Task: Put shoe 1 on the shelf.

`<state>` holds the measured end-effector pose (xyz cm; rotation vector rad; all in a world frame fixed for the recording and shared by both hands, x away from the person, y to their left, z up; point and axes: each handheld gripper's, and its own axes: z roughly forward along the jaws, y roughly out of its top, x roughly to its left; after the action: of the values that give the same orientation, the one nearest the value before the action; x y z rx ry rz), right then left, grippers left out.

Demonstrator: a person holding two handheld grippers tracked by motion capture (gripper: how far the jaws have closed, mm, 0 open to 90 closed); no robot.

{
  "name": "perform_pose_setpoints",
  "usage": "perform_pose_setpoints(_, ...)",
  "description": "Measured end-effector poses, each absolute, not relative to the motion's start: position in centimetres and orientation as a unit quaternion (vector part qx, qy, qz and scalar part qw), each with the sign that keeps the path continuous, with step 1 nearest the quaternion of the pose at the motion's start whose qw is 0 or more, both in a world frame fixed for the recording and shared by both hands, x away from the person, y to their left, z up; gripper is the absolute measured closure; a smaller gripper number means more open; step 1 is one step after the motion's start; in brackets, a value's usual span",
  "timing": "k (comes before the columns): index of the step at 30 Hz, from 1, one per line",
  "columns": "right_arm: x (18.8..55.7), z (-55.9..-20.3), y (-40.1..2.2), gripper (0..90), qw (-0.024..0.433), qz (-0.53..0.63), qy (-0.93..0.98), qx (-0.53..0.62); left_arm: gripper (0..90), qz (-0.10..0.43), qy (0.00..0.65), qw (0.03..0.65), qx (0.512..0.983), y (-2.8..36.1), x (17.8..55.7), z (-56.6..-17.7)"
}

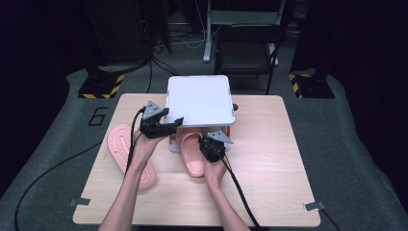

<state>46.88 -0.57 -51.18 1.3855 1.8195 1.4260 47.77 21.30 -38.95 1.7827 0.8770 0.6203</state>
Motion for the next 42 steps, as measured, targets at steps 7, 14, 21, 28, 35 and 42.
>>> perform_pose_setpoints(7, 47.6, -50.8, -0.1, 51.2, 0.226, 0.529, 0.664, 0.478, 32.1, 0.251, 0.371, 0.497, 0.743, 20.9, 48.4, -39.2)
perform_pose_setpoints(14, 43.8, -49.7, -3.5, 25.3, 0.192, 0.546, 0.71, 0.401, 32.4, 0.253, 0.371, 0.494, 0.745, 21.0, 48.4, -39.2)
perform_pose_setpoints(21, 38.9, -51.5, -4.5, 23.6, 0.171, 0.519, 0.773, 0.322, 32.5, 0.259, 0.374, 0.495, 0.741, 20.9, 48.4, -39.2)
perform_pose_setpoints(28, 38.8, -52.4, -3.4, 28.6, 0.196, 0.469, 0.803, 0.311, 32.6, 0.254, 0.373, 0.491, 0.745, 20.9, 48.4, -39.1)
perform_pose_setpoints(35, 40.9, -52.1, -2.1, 30.6, 0.21, 0.457, 0.803, 0.32, 32.6, 0.253, 0.374, 0.488, 0.747, 20.9, 48.4, -39.1)
perform_pose_setpoints(42, 43.8, -51.8, -0.5, 31.2, 0.214, 0.456, 0.798, 0.33, 32.6, 0.254, 0.375, 0.489, 0.746, 20.9, 48.4, -39.1)
